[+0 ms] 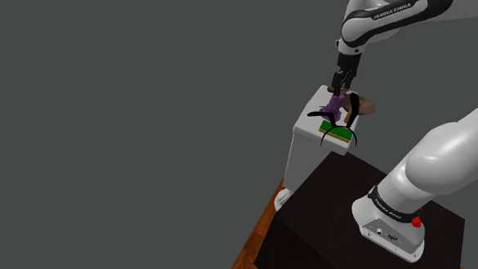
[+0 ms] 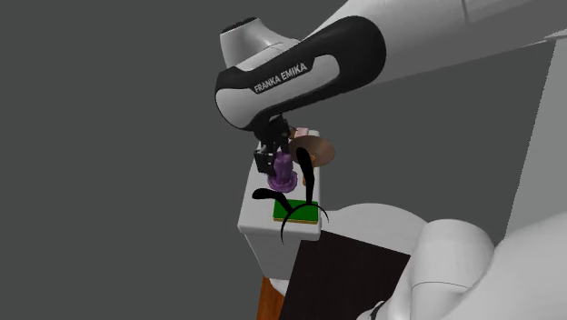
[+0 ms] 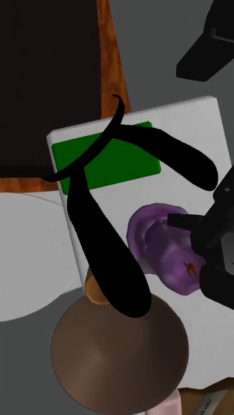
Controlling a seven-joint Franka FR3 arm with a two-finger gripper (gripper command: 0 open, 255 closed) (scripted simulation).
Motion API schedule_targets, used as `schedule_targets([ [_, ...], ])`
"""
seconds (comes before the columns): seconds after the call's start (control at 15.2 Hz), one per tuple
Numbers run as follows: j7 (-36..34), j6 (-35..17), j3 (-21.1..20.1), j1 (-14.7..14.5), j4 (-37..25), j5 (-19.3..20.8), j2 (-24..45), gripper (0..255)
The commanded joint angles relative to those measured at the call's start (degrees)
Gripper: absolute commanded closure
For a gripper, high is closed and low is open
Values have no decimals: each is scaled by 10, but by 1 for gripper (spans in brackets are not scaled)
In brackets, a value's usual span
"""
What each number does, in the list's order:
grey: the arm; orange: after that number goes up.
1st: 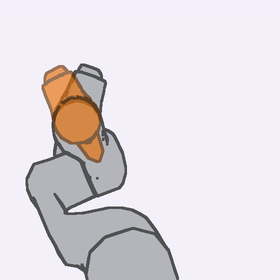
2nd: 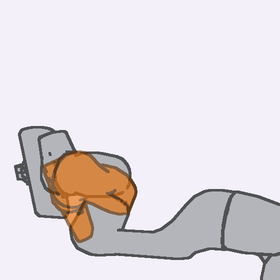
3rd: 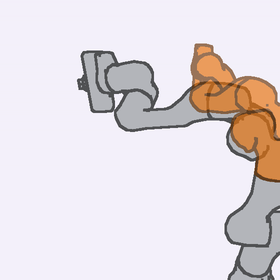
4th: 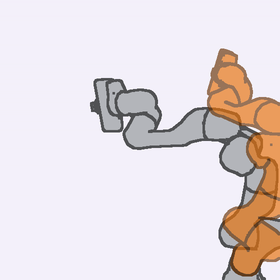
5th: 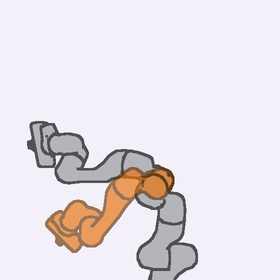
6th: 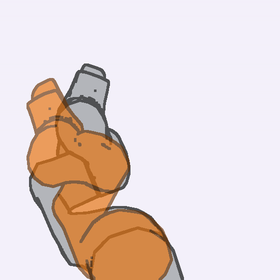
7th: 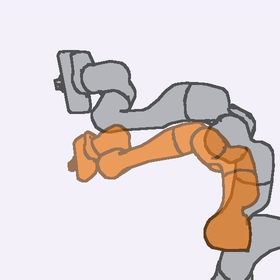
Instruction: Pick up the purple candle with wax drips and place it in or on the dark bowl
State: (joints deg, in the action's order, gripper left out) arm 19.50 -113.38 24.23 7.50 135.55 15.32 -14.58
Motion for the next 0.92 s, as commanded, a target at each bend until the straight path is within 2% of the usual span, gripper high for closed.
schedule_targets([
  [0.0, 26, -29, 18, 4, -21, -4, 44, 0],
  [0.46, 117, -101, 55, 26, -110, -52, 194, 0],
  [0.86, 124, -148, 56, 34, -88, -62, 220, 0],
])
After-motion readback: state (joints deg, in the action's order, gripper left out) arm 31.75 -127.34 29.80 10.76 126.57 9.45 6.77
